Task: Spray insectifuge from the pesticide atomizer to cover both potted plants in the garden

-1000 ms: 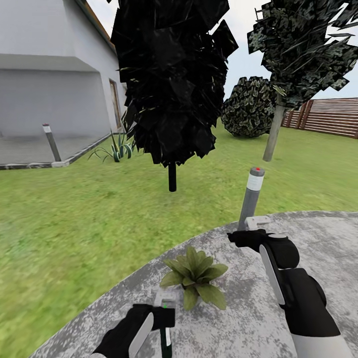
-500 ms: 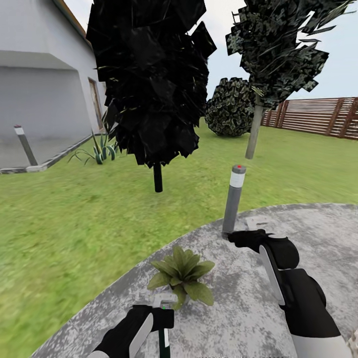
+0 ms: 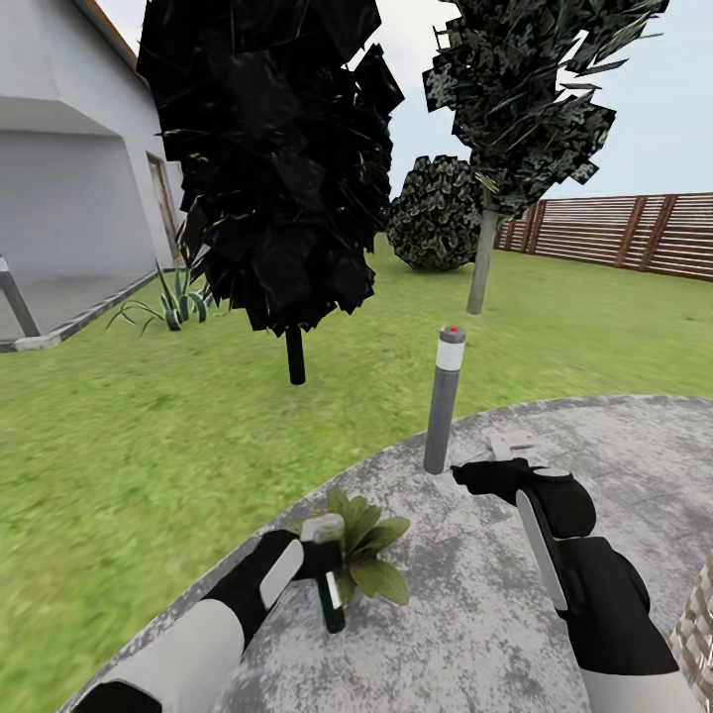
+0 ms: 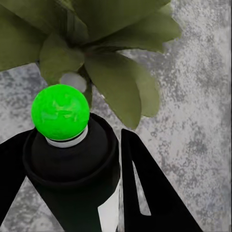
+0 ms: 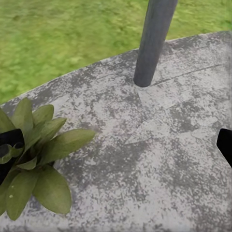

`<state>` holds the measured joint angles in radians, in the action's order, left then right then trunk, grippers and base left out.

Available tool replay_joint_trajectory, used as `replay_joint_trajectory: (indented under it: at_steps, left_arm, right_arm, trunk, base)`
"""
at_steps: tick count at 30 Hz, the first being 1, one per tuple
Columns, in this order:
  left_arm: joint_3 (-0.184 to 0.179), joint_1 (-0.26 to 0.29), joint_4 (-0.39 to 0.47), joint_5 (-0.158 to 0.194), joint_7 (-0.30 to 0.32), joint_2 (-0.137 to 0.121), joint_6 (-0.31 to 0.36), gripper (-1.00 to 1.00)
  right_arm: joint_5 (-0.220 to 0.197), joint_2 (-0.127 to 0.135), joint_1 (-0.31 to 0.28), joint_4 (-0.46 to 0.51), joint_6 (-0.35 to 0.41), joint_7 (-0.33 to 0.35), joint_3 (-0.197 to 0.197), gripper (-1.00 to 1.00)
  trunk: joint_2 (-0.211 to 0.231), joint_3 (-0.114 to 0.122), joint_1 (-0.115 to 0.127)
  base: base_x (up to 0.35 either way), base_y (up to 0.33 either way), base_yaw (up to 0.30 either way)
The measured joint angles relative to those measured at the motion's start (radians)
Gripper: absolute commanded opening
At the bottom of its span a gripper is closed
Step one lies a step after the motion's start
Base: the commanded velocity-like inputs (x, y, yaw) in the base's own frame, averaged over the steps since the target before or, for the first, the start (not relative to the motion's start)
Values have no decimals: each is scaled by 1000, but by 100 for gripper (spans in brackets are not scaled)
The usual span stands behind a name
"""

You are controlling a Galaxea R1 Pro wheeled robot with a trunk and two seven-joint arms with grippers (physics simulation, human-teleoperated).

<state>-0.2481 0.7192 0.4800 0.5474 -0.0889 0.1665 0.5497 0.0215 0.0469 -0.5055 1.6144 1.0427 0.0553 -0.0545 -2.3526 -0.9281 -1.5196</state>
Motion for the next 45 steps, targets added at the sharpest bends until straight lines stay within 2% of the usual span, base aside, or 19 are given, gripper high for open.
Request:
replay_joint_trajectory:
  at_steps: [3,8,9,10,13,17,21,26,27,29,30,31,33,37,40,45]
  left_arm:
    - [-1,54,4,22,-55,4,33,-100]
    - [-3,83,-2,75,-79,5,95,-100]
    - [-4,84,-26,81,-84,5,104,-100]
    - [-4,85,-93,86,-86,7,90,-100]
    - [-8,84,-164,92,-87,8,70,-100]
    - [-10,83,-184,90,-79,8,73,-100]
    - [-14,82,-176,88,-70,8,75,-100]
    - [-62,83,-44,94,-68,8,102,-100]
    - [-67,83,-2,103,-68,8,113,-100]
    - [-75,83,42,178,-81,8,123,-100]
    - [-79,84,52,201,-103,8,125,-100]
    - [-80,84,55,206,-112,8,125,-100]
    - [-82,84,59,244,-139,8,126,-100]
    - [-84,83,22,342,-193,8,125,-100]
    - [-84,83,-36,371,-221,8,119,-100]
    - [-84,78,-120,382,-231,8,83,-100]
  right_arm:
    - [0,0,0,0,0,0,0,100]
    - [0,0,0,0,0,0,0,100]
    - [0,0,0,0,0,0,0,100]
    - [0,0,0,0,0,0,0,100]
    - [0,0,0,0,0,0,0,100]
    - [0,0,0,0,0,0,0,100]
    - [0,0,0,0,0,0,-1,100]
    - [0,0,0,0,0,0,-1,100]
    - [0,1,1,0,0,1,-1,100]
    - [-1,2,2,0,0,9,2,100]
    - [-2,3,2,0,0,9,2,100]
    - [-2,3,2,0,0,9,2,100]
    - [-3,2,2,0,0,8,-1,100]
    - [-3,2,2,0,0,8,0,100]
    - [-3,2,2,0,0,8,1,100]
    - [-3,2,2,0,0,8,2,100]
  trunk:
    - [0,0,0]
    - [0,0,0]
    - [0,0,0]
    - [0,0,0]
    - [0,0,0]
    - [0,0,0]
    - [0,0,0]
    - [0,0,0]
    - [0,0,0]
    - [0,0,0]
    - [0,0,0]
    - [0,0,0]
    - [0,0,0]
    - [0,0,0]
    - [0,0,0]
    - [0,0,0]
  base:
    - [0,0,0]
    - [0,0,0]
    - [0,0,0]
    - [0,0,0]
    - [0,0,0]
    - [0,0,0]
    - [0,0,0]
    - [0,0,0]
    - [0,0,0]
    - [0,0,0]
    - [0,0,0]
    - [0,0,0]
    - [0,0,0]
    - [0,0,-91]
    - [0,0,-229]
    - [0,0,-266]
